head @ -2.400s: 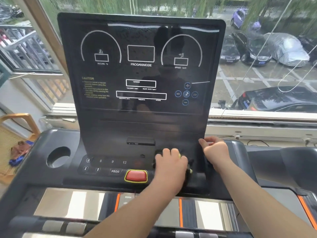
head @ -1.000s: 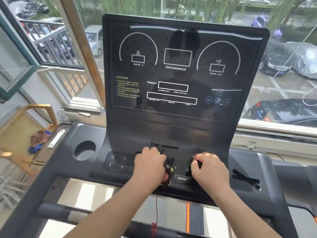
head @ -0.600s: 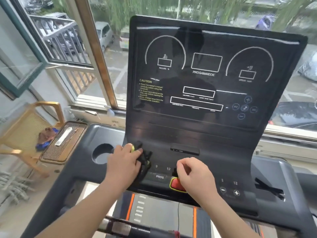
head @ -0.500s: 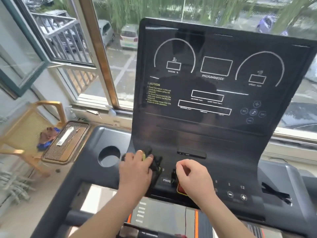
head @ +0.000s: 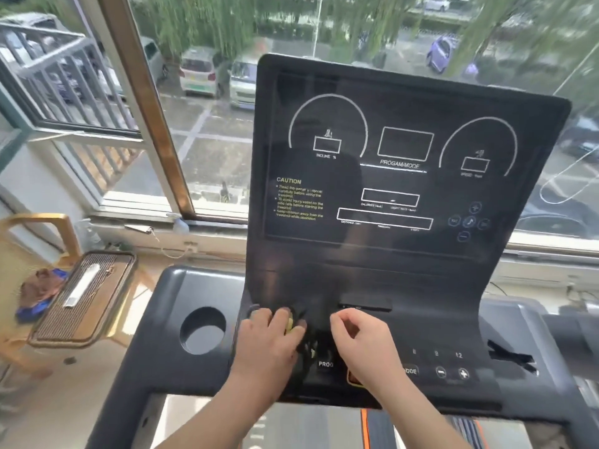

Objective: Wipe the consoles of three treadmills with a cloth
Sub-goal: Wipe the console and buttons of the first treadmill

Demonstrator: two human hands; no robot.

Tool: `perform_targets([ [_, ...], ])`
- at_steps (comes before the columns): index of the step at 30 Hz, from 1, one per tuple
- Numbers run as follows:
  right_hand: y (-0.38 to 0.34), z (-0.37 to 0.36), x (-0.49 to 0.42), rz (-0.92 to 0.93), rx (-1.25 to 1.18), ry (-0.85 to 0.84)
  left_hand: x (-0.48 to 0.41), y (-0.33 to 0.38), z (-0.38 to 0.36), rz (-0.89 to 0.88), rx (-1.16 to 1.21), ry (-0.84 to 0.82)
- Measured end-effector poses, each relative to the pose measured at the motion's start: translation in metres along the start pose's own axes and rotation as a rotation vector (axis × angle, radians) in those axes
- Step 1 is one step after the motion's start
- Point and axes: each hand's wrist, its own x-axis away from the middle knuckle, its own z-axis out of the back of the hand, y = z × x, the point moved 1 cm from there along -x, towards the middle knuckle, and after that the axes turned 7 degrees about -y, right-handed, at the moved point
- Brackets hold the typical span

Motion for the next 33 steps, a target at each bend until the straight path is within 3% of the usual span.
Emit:
perform_targets([
  [3,0.001,0.008,-0.003,-0.014,0.012,0.047,-0.010,-0.020,0.003,-0.079,-0.013,0.011],
  [7,0.011,0.027,-0.009,-0.016,0.015,0.164,-0.029,-0.046,0.020,0.217,0.122,0.117],
  [10,0.020,0.045,-0.015,-0.050,0.062,0.223,-0.041,-0.025,0.031,0.272,0.226,0.134],
  [14,0.030,0.068,-0.021,-0.062,0.139,0.267,-0.068,0.016,0.035,0.211,0.312,0.121],
  [21,0.048,0.086,-0.026,-0.059,0.204,0.224,-0.121,0.102,0.036,-0.019,0.176,-0.084],
  [25,0.052,0.089,-0.029,-0.043,0.231,0.185,-0.109,0.071,0.044,0.025,0.103,-0.084],
  [30,0.056,0.083,-0.037,-0.036,0.245,0.209,-0.066,-0.006,0.040,0.211,0.057,0.112],
  [33,0.055,0.080,-0.037,-0.054,0.232,0.201,-0.072,0.004,0.035,0.334,0.106,0.127],
])
